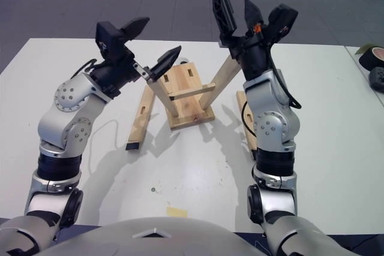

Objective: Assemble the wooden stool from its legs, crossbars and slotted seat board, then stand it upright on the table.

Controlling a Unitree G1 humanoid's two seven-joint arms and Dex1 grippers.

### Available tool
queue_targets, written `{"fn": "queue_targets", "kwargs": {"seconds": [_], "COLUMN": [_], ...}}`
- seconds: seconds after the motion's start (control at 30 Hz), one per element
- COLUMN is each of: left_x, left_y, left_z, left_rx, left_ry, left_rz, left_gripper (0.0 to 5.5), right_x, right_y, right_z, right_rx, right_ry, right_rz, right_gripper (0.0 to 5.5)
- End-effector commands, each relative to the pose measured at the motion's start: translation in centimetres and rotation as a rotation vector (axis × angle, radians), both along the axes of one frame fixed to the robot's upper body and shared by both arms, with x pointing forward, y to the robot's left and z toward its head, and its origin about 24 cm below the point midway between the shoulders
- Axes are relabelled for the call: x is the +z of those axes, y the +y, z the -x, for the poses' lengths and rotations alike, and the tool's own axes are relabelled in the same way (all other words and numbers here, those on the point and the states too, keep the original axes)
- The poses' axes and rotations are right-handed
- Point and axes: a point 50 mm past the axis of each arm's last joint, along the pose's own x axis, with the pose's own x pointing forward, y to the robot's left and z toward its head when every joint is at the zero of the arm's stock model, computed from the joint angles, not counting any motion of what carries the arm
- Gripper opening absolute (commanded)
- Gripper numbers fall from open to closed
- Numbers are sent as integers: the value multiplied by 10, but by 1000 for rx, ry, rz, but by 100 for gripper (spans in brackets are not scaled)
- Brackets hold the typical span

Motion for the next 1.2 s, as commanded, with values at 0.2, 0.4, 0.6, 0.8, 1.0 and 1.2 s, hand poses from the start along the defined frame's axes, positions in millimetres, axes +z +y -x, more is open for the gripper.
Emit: {"fn": "queue_targets", "kwargs": {"seconds": [0.2,0.4,0.6,0.8,1.0,1.2], "left_x": [23,61,70,48,42,35], "left_y": [5,27,70,86,67,59], "left_z": [-15,-17,-29,-33,-36,-34], "left_rx": [75,114,316,424,375,356], "left_ry": [67,10,-24,31,49,65], "left_rz": [211,395,393,334,308,292], "left_gripper": [539,539,539,539,539,539], "right_x": [29,81,22,-40,41,104], "right_y": [15,28,40,-21,-29,-9], "right_z": [12,37,69,43,13,54], "right_rx": [113,274,619,164,-76,254], "right_ry": [-69,-265,2,309,-118,-381], "right_rz": [-207,-272,-144,193,83,-234], "right_gripper": [540,540,540,540,540,540]}}
